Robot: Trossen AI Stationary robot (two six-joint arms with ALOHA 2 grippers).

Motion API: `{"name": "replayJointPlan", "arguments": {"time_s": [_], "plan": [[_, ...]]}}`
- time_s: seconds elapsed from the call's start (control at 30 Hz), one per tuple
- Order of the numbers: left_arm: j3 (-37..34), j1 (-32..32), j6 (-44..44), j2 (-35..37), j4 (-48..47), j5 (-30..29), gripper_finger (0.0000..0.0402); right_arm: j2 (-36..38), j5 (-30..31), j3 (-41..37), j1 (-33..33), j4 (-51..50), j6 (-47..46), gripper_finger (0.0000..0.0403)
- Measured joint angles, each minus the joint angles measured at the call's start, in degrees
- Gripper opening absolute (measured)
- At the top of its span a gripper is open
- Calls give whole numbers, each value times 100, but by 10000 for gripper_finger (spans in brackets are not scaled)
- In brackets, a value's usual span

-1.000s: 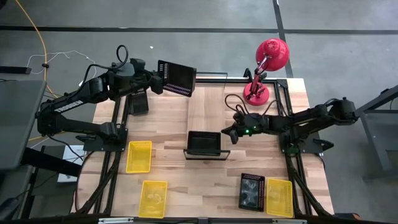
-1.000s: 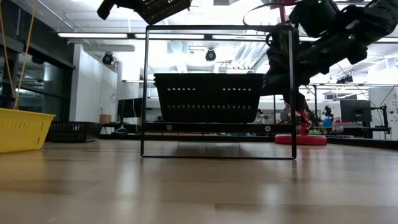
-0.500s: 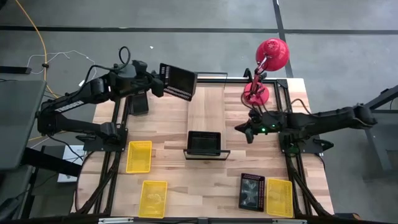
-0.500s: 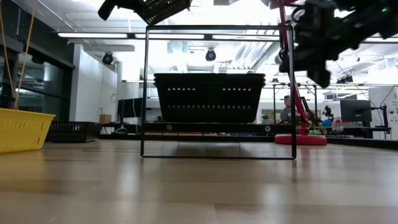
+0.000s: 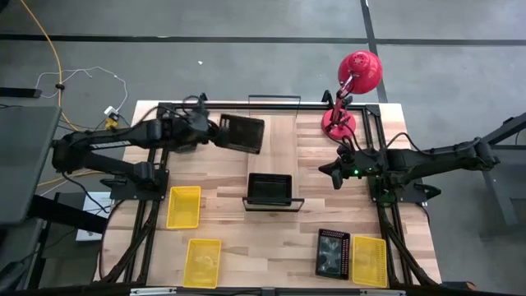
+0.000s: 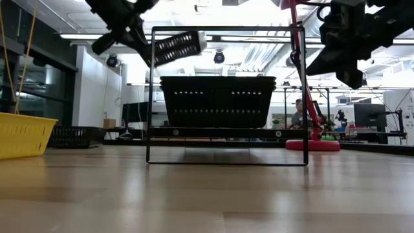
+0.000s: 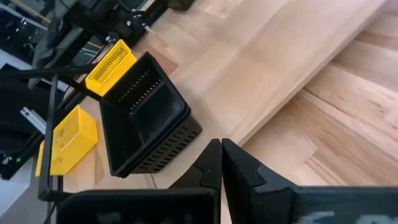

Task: Stack baskets on shelf by color
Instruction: Put the black bin on the shelf

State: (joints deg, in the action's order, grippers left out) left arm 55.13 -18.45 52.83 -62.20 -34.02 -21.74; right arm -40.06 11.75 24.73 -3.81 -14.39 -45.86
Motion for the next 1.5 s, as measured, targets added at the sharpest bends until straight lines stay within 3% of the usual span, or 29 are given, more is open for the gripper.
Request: {"name": "replayJointPlan", "arguments": {"time_s": [0.4,0.77,0.97,1.3,1.5], "plan": [[232,755,1525,-1654,-48,-198,0,-2,352,0,0,-84,-39,0],[1005,754,1458,-2716,-11,-472,0,0,436,0,0,-112,-44,0],[1220,597,1483,-3061,-33,-422,0,-2,430,0,0,-125,-38,0],[1226,543,2623,-3589,6,74,0,-2,148,0,0,-123,-67,0],[1226,547,2308,-3665,223,90,1,-2,143,0,0,-125,-74,0]]}}
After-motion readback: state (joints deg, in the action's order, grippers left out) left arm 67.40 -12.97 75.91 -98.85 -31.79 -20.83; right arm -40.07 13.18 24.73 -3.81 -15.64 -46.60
